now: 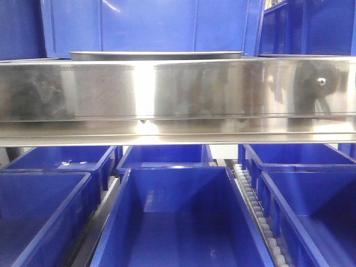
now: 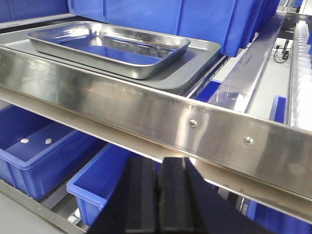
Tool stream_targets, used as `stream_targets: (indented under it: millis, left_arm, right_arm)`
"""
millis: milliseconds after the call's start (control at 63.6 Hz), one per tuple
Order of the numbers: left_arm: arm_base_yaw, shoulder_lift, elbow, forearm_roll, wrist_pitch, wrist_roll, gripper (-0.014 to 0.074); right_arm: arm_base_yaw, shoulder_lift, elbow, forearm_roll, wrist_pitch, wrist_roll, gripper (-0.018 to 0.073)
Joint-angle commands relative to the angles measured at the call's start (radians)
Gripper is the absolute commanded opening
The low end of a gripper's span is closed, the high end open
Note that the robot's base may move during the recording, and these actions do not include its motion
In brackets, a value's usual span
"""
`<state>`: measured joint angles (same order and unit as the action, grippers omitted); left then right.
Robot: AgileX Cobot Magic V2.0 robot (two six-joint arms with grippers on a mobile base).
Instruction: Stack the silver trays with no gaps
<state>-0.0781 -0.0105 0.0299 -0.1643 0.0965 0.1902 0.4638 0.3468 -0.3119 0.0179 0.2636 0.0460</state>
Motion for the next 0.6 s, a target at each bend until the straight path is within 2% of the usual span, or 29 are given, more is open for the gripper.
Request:
stream_targets:
  millis: [0, 79, 141, 346, 409, 487, 581]
  left_arm:
    - [0.003, -0.036, -0.004, -0.009, -0.096, -0.003, -0.0047]
    - [0.003, -0.036, -0.004, -0.009, -0.096, -0.003, -0.0047]
    - [0.003, -0.036, -0.004, -0.009, -0.096, -0.003, -0.0047]
    - [0.003, -0.036, -0.004, -0.009, -0.096, -0.003, -0.0047]
    - [0.003, -0.036, -0.004, -0.009, -0.096, -0.003, -0.0047]
    - [0.003, -0.036, -0.004, -0.009, -0.096, -0.003, -0.0047]
    - [0.003, -0.036, -0.004, -0.009, -0.096, -0.003, -0.0047]
  right_arm:
    - [0.001, 0.004, -0.026, -0.008, -0.088, -0.01, 0.0056]
    - [-0.017, 0.004, -0.015, -0.008, -0.096, -0.046, 0.0056]
    - [-0.067, -0.002, -0.006, -0.001, -0.098, -0.082, 0.0056]
    - [-0.355, -0.099, 0.065, 0.058, -0.176, -0.102, 0.0056]
    - [-0.421, -0.144, 0.107, 0.069, -0.208, -0.102, 0.0056]
    - [-0.475, -0.21, 0.166, 0.079, -0.232, -0.102, 0.0056]
    - [-0.495, -0.286, 0.242, 0.091, -0.234, -0.102, 0.0056]
